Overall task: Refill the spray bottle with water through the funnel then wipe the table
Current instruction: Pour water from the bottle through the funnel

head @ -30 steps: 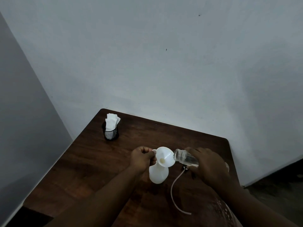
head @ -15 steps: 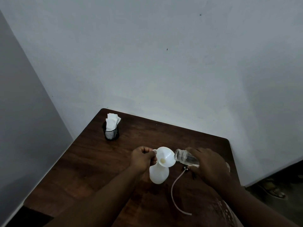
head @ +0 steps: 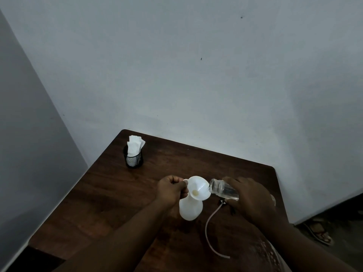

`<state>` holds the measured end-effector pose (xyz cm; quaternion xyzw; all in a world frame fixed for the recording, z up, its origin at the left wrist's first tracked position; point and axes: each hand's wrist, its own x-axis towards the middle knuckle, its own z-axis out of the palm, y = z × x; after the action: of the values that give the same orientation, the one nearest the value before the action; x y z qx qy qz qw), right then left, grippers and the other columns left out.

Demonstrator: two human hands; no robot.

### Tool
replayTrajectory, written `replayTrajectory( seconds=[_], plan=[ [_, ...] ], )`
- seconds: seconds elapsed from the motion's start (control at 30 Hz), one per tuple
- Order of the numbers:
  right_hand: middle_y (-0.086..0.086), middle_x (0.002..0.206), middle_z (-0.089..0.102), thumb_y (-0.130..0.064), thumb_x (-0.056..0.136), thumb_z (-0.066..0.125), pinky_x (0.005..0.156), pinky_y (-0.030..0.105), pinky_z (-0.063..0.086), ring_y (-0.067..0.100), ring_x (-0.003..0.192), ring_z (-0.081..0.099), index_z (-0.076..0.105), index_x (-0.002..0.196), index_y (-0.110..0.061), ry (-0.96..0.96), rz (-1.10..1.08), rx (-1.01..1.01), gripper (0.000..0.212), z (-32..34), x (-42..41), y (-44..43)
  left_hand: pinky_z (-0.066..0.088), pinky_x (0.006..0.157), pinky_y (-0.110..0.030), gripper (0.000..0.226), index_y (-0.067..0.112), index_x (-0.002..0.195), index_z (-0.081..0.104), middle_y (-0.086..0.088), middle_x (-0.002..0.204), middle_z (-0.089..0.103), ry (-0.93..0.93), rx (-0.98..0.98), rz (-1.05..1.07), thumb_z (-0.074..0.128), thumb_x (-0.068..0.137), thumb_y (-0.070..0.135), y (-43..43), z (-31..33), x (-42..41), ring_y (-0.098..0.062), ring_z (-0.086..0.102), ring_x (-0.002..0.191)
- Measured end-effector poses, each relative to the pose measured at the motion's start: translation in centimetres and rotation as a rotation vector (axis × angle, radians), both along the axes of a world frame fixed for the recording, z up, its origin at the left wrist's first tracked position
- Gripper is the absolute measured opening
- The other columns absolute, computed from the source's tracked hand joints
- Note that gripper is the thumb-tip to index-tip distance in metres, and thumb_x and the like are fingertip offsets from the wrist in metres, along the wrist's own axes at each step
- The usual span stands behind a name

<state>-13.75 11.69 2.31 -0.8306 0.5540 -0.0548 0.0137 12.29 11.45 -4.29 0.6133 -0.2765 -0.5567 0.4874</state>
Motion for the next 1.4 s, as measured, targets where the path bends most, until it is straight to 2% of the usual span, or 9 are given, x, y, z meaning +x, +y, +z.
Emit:
replayTrajectory(
  seconds=[0.53,0.97,1.4],
  plan=[
    [-0.009,0.107,0.069,-0.050,0.066,0.082,0.070,0.035,0.053,0.019,0.090,0.064,0.058,0.128,-0.037,0.032,-0.007,-0.024,0.068,0.41,0.42,0.11,0.057,0.058,-0.030,0.007,-0.002,0.090,0.070,-0.022,0.080,0.074,0.008,-0.003,-0.010,0.073,0.090,0.004,-0.05,-0.14,0.10,-0.022,0.070,0.063],
    [-0.008,0.107,0.068,-0.052,0.066,0.081,0.070,0.037,0.054,0.020,0.088,0.063,0.057,0.129,-0.037,0.016,0.006,-0.019,0.069,0.09,0.43,-0.06,0.057,0.058,-0.030,0.008,-0.004,0.089,0.069,-0.016,0.070,0.072,0.016,-0.005,-0.002,0.072,0.091,0.004,0.11,-0.14,-0.01,-0.021,0.067,0.061],
    [-0.008,0.108,0.068,-0.052,0.068,0.079,0.071,0.037,0.053,0.019,0.090,0.063,0.055,0.130,-0.037,0.033,-0.001,-0.010,0.068,0.40,0.55,0.11,0.057,0.059,-0.031,0.010,-0.005,0.090,0.069,-0.017,0.071,0.073,0.007,-0.004,0.001,0.073,0.090,0.004,0.25,0.00,0.00,-0.020,0.068,0.058]
  ],
)
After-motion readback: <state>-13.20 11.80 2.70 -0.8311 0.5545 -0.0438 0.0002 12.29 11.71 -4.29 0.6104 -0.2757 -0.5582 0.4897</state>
